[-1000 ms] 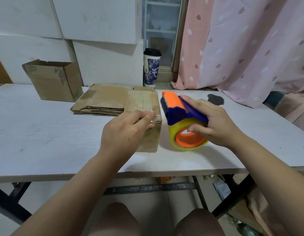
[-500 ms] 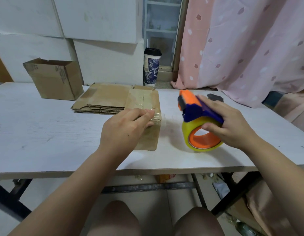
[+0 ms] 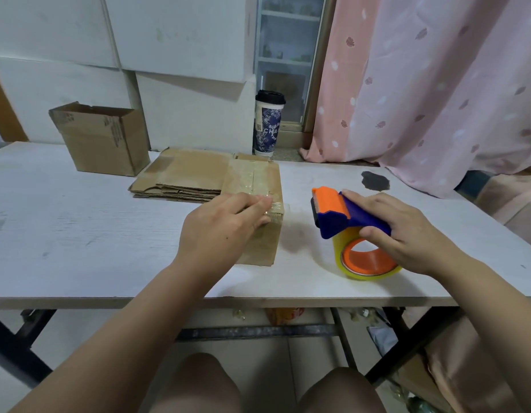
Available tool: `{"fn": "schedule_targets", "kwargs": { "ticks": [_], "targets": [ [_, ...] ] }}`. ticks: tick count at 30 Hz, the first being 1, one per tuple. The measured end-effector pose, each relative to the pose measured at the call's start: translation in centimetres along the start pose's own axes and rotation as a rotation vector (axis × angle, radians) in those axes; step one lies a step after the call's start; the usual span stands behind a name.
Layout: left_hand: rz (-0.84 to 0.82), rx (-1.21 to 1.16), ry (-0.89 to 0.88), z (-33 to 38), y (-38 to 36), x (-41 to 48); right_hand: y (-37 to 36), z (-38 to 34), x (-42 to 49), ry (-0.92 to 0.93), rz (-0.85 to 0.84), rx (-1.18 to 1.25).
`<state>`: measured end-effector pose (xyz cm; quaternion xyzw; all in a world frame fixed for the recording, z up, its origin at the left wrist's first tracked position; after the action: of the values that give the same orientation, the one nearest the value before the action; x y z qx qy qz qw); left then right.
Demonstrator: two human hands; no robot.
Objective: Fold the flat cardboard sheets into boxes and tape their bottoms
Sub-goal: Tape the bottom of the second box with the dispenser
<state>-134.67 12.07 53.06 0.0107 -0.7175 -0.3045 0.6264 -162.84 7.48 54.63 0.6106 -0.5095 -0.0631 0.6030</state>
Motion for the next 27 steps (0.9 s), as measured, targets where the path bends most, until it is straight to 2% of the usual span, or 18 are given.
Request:
{"fn": "schedule_targets", "kwargs": {
  "ticks": [7,14,22,27],
  "targets": [
    [-0.091,-0.056,0.031,-0.3,0.3,0.5,1.8,-0.8,0.7,0.112,-0.093,-0.179],
    [-0.169,-0.106,0.097,-0.1,0.3,0.5,1.9,-2.7,1.9,0.132,-0.23,-0.337],
    [-0.113,-0.038,0.057,0.2,0.4,0.5,1.9,-5.0,4.6,0.152,-0.34,-0.451],
    [-0.289,0.03,0.035,-0.1,0.5,1.0,2.4,-6.2,6.1,0.168,-0.388,-0.49]
  ]
}}
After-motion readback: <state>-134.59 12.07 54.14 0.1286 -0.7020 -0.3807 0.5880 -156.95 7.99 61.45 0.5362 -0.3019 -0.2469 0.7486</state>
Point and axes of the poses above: each hand's wrist, its own x-axis towards the middle knuckle, its own y-axis out of the back of the hand, z = x × y, the point moved 1 cm from there along x, towards the middle knuckle, and after that the axes turned 9 degrees about z, right-handed, at the moved point
